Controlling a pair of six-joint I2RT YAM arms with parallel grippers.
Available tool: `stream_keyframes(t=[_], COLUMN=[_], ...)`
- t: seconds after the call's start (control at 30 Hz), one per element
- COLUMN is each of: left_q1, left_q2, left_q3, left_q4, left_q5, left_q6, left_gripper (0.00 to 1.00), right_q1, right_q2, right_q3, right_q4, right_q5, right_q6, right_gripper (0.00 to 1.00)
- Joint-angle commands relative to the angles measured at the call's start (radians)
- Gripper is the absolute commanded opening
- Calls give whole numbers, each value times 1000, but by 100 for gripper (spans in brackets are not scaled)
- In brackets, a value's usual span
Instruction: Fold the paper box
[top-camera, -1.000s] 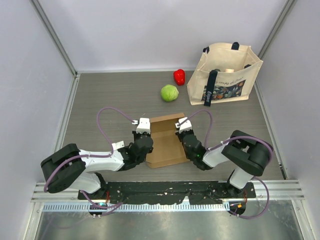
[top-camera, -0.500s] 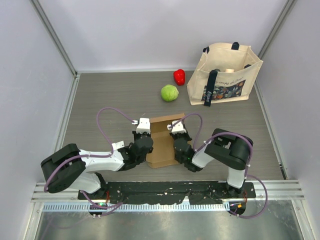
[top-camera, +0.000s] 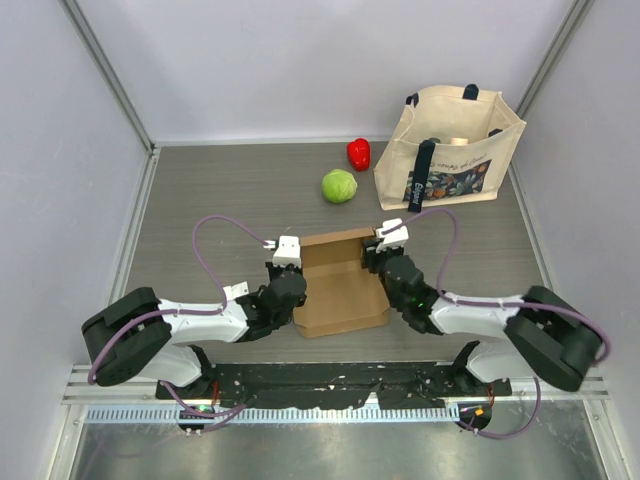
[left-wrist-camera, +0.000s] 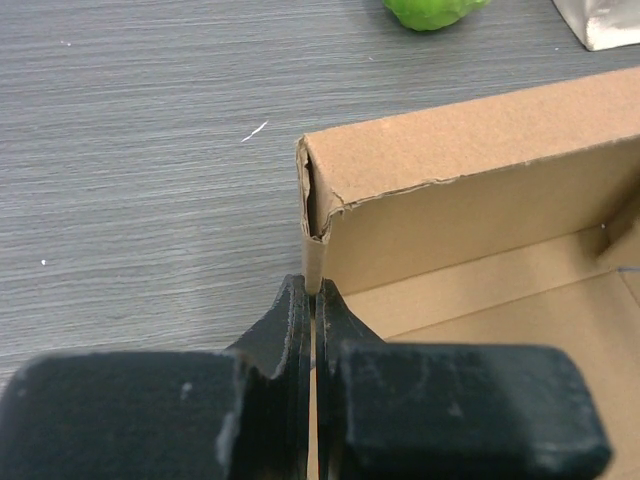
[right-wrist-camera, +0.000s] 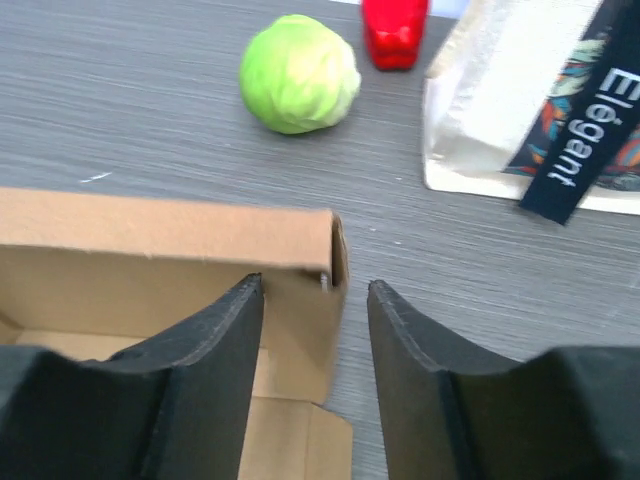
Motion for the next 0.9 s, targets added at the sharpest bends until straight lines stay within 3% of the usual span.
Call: stream_keyframes(t=[0.0,0.1,0.27,0.33,0.47,0.53,0.67,0.73,0.87], left_q1=[-6,-6,-6,-6,-6,-6,-6,-7,-7], left_q2=[0,4,6,0,-13,-14,-16,-23,-36], left_q3=[4,9,7,3,1,4,10,10,9], left_q4=[63,64,60,55,53,53,41,30,20], left_q5=[-1,7,17,20,23,27,27,34,24], left_q6=[-31,-32,-41,-45,-42,-37,-37,-35,-17], left_gripper=[0,0,0,0,0,0,0,0,0], right_q1=[-60,-99,-166,-215,-323,-333,-336,-338,-338], right_q2=[-152,-191,-229,-277,-254,-253,-282,-295,-294], right_q3=[-31,-31,-78,-107,-123,-126,-95,-94,-72], right_q4=[-243,-315,-282,-221,-190,-165,-268,-323,-366], right_q5=[-338,-372,-475,-559,-893,-941,-884,-775,-748], right_q6=[125,115,100,155,206,235,231,212,143], right_gripper=[54,56,56,56,59,61,64,61,47])
